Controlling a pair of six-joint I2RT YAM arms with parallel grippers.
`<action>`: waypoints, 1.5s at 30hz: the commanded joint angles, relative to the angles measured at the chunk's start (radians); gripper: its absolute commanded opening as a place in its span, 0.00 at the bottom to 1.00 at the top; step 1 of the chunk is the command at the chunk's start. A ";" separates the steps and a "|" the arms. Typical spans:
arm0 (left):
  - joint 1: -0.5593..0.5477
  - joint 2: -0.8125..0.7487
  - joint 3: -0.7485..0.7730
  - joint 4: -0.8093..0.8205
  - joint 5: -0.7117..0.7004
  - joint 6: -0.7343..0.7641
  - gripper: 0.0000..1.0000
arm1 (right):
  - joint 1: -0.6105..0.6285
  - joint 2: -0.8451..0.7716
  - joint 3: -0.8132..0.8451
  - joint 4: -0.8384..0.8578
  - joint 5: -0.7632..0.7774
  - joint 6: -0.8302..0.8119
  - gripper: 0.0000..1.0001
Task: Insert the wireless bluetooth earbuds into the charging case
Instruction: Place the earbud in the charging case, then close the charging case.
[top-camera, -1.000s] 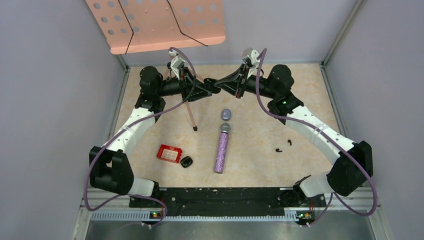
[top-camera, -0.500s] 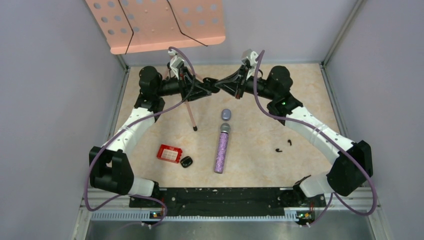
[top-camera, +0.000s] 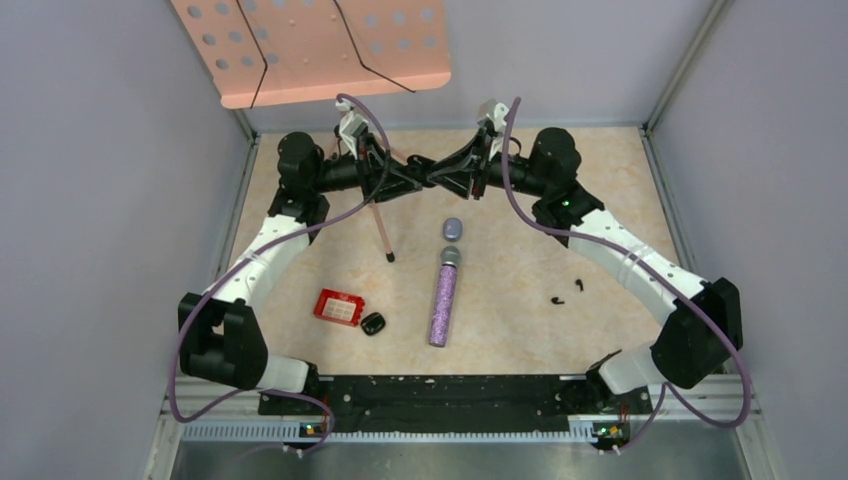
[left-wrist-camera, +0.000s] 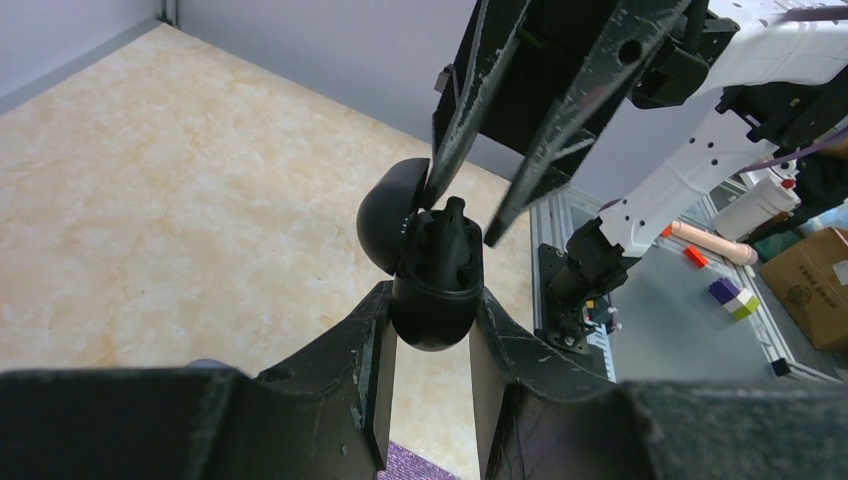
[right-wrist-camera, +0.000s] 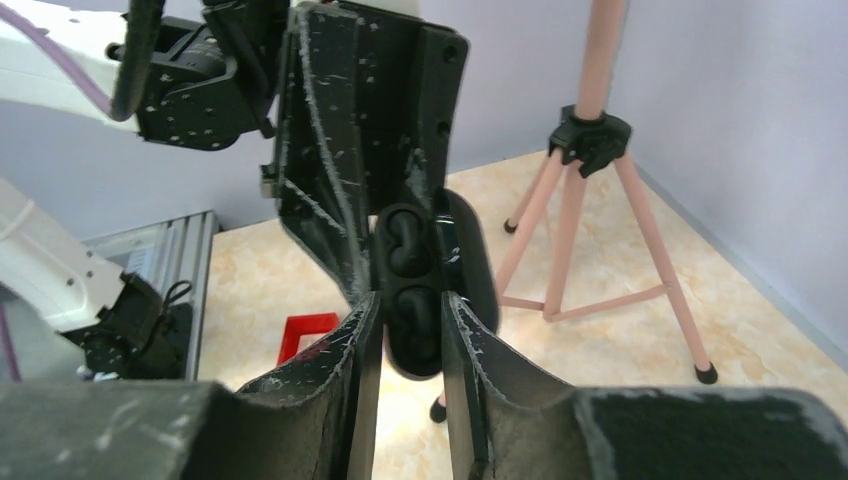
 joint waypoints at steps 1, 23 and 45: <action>-0.003 -0.041 0.008 0.042 -0.018 0.050 0.00 | 0.017 -0.035 0.089 -0.116 -0.086 -0.063 0.31; -0.015 -0.077 -0.087 0.013 0.050 0.228 0.00 | -0.034 0.091 0.335 -0.620 -0.196 -0.355 0.80; -0.021 -0.034 -0.194 0.004 -0.245 0.066 0.00 | -0.027 -0.115 0.137 -0.633 0.008 -0.425 0.81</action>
